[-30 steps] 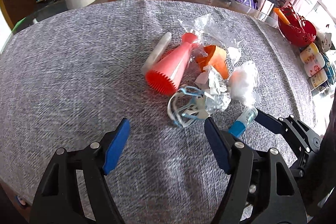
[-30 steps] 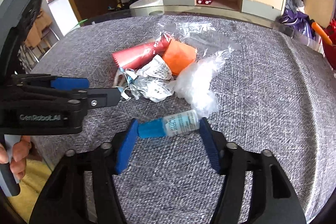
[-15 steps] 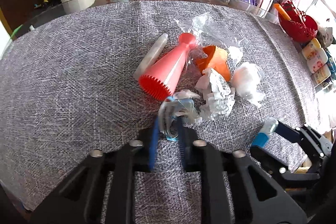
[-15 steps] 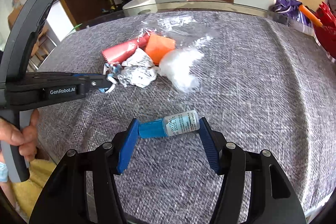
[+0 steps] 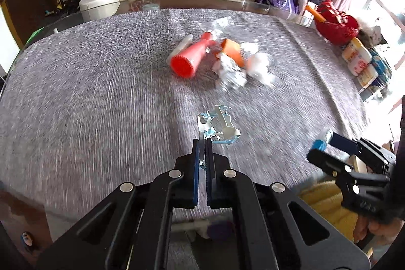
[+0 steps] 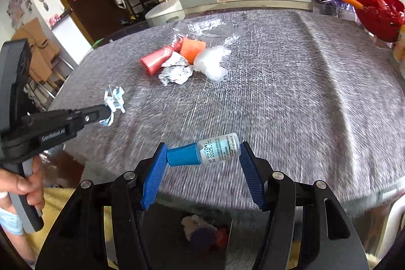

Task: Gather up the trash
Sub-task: 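Carry the bottle and clip over the bin and open both tools to drop them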

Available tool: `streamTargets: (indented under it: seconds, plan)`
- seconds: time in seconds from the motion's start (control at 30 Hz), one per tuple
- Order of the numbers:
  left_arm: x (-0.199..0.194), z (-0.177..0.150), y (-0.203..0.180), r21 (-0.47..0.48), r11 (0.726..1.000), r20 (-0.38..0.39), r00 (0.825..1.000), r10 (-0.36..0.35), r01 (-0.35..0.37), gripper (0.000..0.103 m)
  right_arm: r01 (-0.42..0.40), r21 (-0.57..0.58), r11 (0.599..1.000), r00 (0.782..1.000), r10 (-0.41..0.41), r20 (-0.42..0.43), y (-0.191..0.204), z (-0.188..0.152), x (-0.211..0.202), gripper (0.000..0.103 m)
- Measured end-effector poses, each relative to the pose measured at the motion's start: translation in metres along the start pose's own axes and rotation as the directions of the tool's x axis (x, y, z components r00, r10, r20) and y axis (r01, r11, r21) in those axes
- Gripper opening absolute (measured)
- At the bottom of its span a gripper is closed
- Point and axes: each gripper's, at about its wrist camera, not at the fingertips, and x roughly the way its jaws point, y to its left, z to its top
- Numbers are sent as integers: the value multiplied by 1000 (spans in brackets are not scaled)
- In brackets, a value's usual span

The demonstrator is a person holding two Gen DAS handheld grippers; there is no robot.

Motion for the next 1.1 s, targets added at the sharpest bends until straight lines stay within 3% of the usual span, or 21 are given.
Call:
streamTargets:
  seconds: [0.47, 0.83, 1.1]
  plan:
    - [-46, -90, -22, 10, 999, 0, 999, -38, 38, 3, 19, 16, 1000, 999, -19, -36, 13, -57, -31, 59]
    - [-17, -155, -29, 2, 997, -116, 991, -70, 71, 3, 19, 37, 999, 986, -13, -166, 18, -113, 1, 59]
    - [16, -194, -34, -14, 995, -219, 970, -101, 100, 3, 32, 63, 997, 971, -16, -237, 15, -143, 22, 59]
